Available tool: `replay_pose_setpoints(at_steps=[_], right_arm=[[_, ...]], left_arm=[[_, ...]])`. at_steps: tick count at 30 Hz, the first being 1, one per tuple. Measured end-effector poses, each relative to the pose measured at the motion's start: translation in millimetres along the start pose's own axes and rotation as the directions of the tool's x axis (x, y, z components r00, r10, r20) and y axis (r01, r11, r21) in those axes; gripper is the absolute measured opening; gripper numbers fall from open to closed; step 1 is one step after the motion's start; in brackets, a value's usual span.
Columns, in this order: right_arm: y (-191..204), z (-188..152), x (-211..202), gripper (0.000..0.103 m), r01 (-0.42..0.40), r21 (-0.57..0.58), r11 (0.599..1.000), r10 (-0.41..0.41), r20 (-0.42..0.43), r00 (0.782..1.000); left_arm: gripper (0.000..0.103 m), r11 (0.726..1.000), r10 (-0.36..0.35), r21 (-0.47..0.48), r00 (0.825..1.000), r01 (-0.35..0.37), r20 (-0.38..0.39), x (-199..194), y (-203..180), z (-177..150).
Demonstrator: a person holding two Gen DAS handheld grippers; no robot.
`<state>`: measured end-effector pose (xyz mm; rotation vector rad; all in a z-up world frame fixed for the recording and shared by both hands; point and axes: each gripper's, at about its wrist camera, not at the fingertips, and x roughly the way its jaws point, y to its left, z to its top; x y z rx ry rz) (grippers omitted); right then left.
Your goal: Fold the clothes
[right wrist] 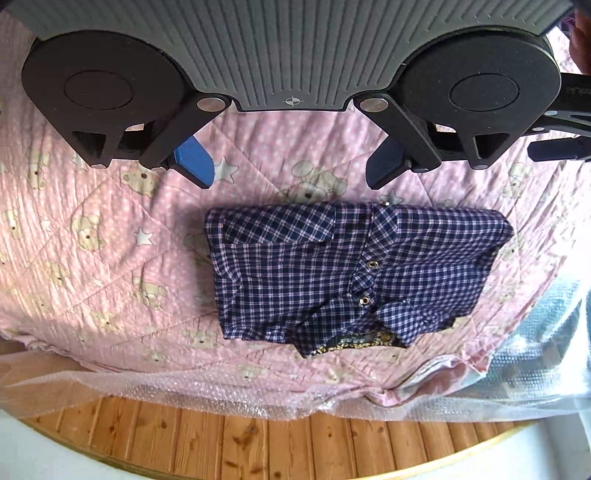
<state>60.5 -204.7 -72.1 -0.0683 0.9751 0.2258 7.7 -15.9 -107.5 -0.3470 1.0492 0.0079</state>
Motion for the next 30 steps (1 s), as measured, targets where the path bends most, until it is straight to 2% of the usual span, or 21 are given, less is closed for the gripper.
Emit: replay_pose_setpoints(at_steps=[3,8,16,24,30], right_arm=[[9,-12,-23,0.094,0.022,-0.013,1.000,-0.021,0.023,1.000],[16,-27,-49,0.094,0.045,0.000,0.999,-0.045,0.047,0.998],[23,-38,-72,0.094,0.057,0.002,0.998,-0.057,0.079,0.995],[27,-43,-82,0.094,0.057,-0.006,0.998,-0.056,0.086,0.995],[33,-44,-86,0.094,0.051,-0.026,0.998,-0.049,0.091,0.995]], left_arm=[[0.103,0.999,0.034,-0.003,0.999,-0.034,-0.005,-14,-2,-12],[0.103,0.992,0.098,0.078,0.995,-0.097,-0.003,-34,-12,-25],[0.103,0.994,0.086,0.063,0.996,-0.086,0.016,-58,-12,-26],[0.103,0.996,0.084,0.035,0.993,-0.087,0.083,-82,-13,-26],[0.103,0.996,0.072,0.050,0.994,-0.077,0.085,-88,-17,-28]])
